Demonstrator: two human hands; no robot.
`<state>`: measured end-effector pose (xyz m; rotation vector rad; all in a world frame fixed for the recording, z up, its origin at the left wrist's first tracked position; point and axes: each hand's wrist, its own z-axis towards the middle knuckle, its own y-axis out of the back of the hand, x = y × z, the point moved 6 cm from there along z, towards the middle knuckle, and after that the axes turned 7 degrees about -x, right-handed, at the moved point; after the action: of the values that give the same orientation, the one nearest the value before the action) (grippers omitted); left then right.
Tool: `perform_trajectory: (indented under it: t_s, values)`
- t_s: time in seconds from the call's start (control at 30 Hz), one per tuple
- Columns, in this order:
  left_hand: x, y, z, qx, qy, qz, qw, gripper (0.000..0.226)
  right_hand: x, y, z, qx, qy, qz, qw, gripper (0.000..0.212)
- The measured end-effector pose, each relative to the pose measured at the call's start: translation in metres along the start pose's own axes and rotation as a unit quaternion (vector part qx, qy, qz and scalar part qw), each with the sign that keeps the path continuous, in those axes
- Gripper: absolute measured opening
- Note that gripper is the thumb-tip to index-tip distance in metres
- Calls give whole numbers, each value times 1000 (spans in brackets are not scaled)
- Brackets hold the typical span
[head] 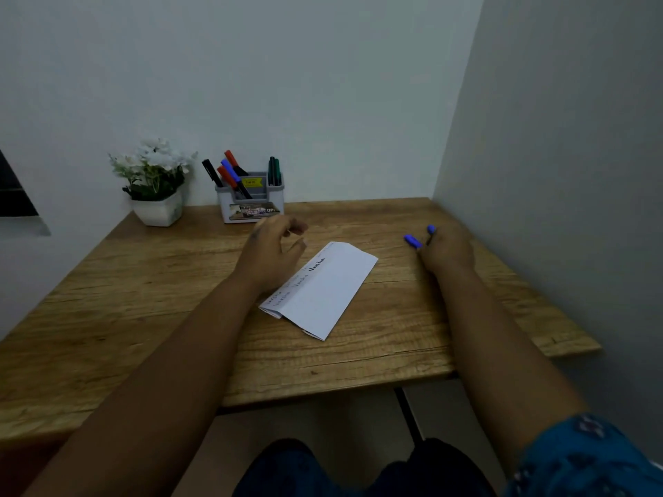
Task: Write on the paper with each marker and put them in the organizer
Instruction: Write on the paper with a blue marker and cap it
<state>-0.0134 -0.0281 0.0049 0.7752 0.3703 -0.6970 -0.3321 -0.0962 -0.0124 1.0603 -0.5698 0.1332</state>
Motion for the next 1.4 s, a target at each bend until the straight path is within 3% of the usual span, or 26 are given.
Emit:
perform_trajectory:
  t_s: [0.07, 0.17, 0.33, 0.47, 0.63, 0.8, 0.87, 0.93, 1.0, 1.03, 1.1, 1.13, 1.2, 1.27, 1.4]
  values:
    - [-1, 0, -1, 5, 4, -6, 1000, 17, 18, -4, -10, 26, 44, -70, 996, 20]
    - [-5, -3, 0, 27, -3, 1, 1000, 21, 58, -13, -32, 29, 182, -126, 975, 17]
    - [-29, -20, -4, 88, -111, 78, 987, 42, 122, -18, -87, 22, 412, 43, 910, 10]
    - [-29, -29, -10, 161, -89, 87, 979, 19, 140, -17, -108, 66, 480, 99, 869, 13]
    - [-23, -25, -5, 172, -98, 134, 971, 14, 141, -15, -109, 60, 516, 89, 850, 16]
    - [-2, -8, 4, 125, -22, 193, 973, 51, 127, -12, -84, 98, 453, 68, 884, 43]
    - [11, -9, 3, 150, 29, 165, 974, 50, 117, -11, -71, 128, 394, 133, 900, 60]
    - [19, -16, 2, 179, 41, 143, 972, 45, 114, -11, -56, 150, 327, 268, 894, 56]
    - [20, -23, -1, 208, 48, 102, 972, 46, 111, -13, -37, 194, 203, 443, 851, 27]
    - [19, -27, -2, 223, 49, 87, 970, 49, 111, -17, -32, 251, 130, 521, 805, 20]
    - [20, -35, -4, 253, 50, 77, 963, 55, 116, -26, -28, 358, 45, 586, 725, 33]
    - [22, -38, -4, 267, 52, 80, 959, 55, 118, -30, -28, 388, 38, 581, 714, 39]
    - [26, -42, -4, 294, 58, 87, 950, 54, 121, -41, -29, 415, 51, 544, 727, 36]
    - [31, -43, -4, 315, 70, 89, 942, 54, 122, -53, -36, 418, 65, 486, 765, 29]
    - [40, -43, -4, 334, 87, 119, 931, 61, 114, -72, -46, 403, 84, 444, 795, 37]
